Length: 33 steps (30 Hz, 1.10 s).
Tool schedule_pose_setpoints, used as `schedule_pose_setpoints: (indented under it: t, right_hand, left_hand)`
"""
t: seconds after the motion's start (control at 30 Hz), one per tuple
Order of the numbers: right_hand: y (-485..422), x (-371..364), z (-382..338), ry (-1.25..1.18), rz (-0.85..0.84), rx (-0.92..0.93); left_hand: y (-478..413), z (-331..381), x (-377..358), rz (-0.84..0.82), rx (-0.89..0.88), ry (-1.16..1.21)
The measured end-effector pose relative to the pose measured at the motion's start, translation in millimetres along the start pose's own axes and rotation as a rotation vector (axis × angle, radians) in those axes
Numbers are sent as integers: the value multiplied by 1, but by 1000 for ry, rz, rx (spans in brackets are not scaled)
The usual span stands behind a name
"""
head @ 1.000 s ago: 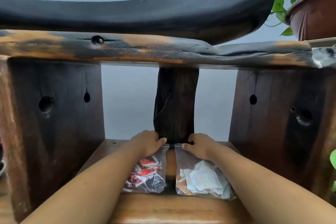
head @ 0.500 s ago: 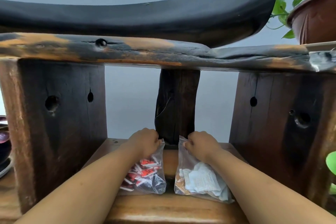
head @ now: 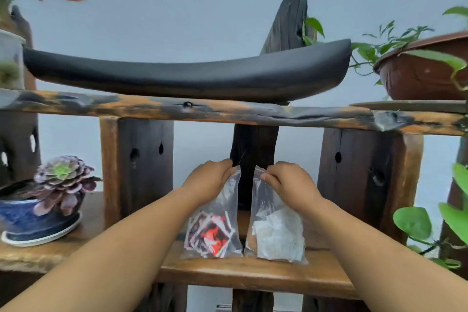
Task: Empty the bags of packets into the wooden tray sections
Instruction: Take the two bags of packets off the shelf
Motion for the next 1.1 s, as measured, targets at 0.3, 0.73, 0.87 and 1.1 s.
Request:
schedule_pose_setpoints:
  t: [0.3, 0.73, 0.87, 1.1]
  right_hand:
    - [40, 88, -34, -42, 130, -43]
    - [87, 171, -93, -43, 74, 118]
    - [96, 175, -116, -6, 90, 134]
    - [99, 173, -167, -43, 110, 182]
  left_hand:
    - [51, 69, 68, 111, -112, -76]
    - [144, 107, 134, 203, -111, -214]
    - [166, 94, 151, 185, -99, -238]
    - [206, 68, 181, 181, -76, -156]
Point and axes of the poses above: each hand's wrist, its own y-axis away from the middle knuckle, its own x-axis out of the back of the hand, z = x × y, the point moved 2 cm from there along -y, towards the middle knuckle, and after that the axes turned 11 degrees about y, right-handed, at the moved point
